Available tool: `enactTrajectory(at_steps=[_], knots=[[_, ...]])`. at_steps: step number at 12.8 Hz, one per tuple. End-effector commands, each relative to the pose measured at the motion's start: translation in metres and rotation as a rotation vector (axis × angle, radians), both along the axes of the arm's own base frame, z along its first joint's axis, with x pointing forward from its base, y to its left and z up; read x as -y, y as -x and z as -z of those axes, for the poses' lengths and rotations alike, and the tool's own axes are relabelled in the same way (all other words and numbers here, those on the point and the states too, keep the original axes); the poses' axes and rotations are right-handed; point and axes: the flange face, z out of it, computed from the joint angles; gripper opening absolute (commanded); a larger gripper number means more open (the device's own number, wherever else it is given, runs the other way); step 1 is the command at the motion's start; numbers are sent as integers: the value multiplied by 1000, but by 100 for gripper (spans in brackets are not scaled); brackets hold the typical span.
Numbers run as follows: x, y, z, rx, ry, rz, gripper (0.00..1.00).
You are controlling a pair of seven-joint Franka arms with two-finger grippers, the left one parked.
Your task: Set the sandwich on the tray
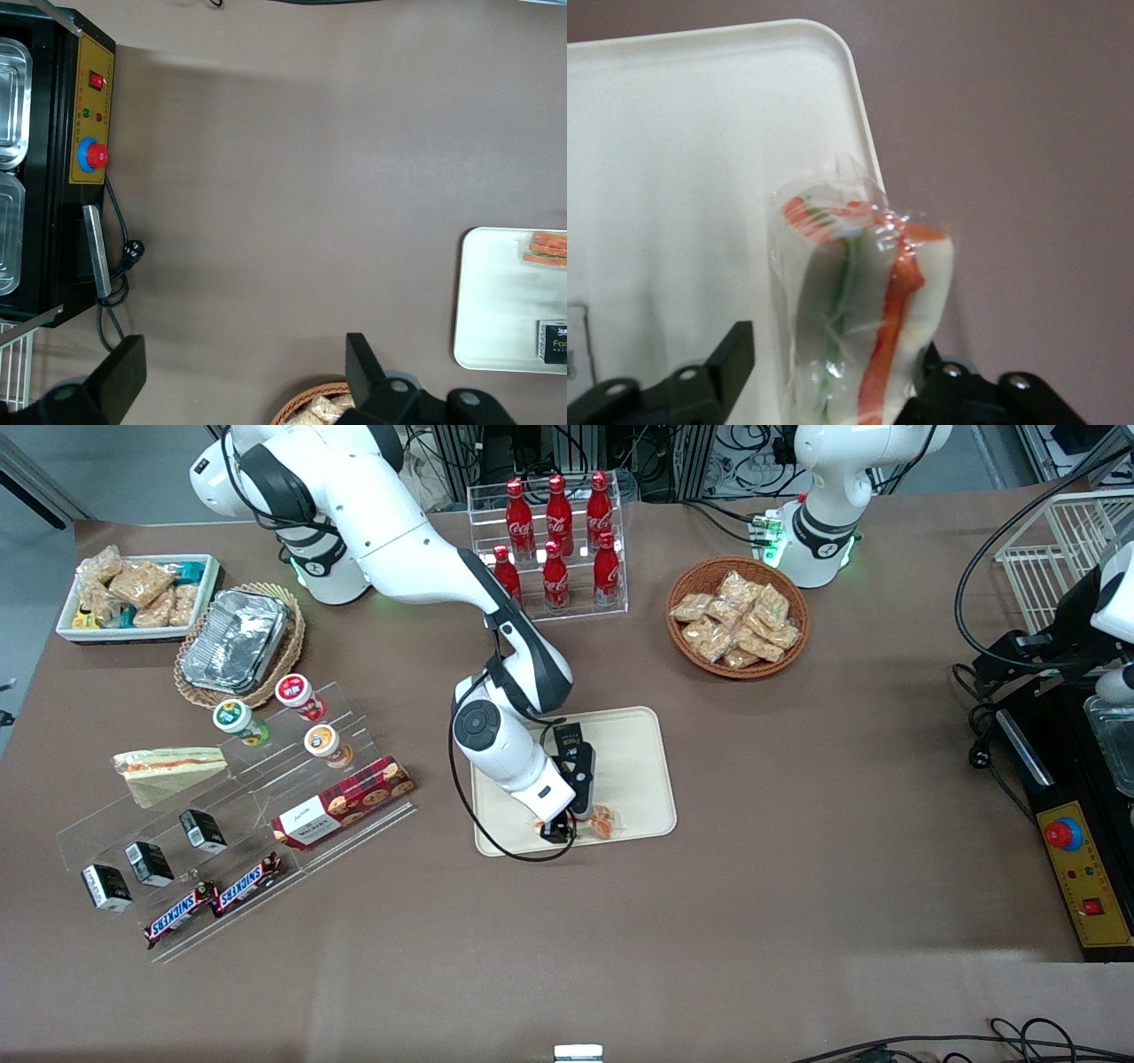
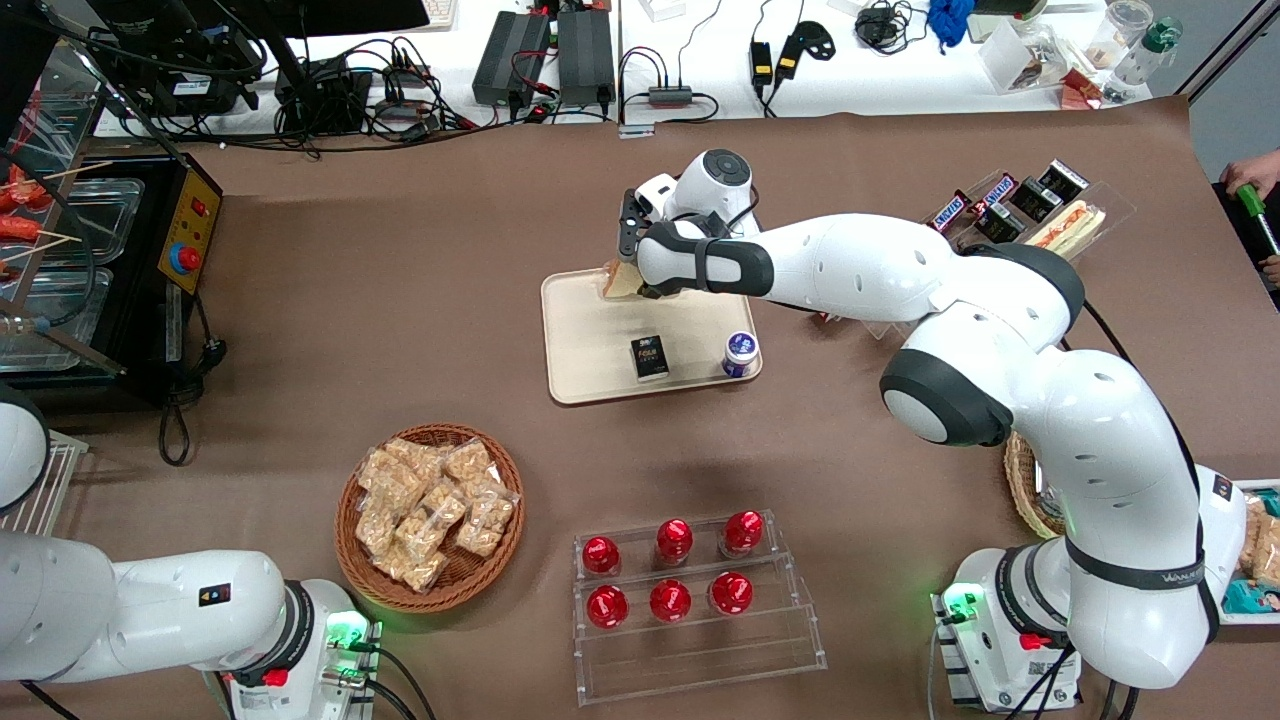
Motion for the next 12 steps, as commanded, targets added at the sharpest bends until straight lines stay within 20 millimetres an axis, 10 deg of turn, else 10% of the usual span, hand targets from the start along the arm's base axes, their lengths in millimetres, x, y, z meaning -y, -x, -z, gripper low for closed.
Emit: enactTrajectory(at_steps=[1, 7, 12], knots=[[1, 4, -35, -108, -61, -11, 100], [36, 17, -112, -316, -122, 147, 100], [104, -3, -172, -388, 20, 381, 100]])
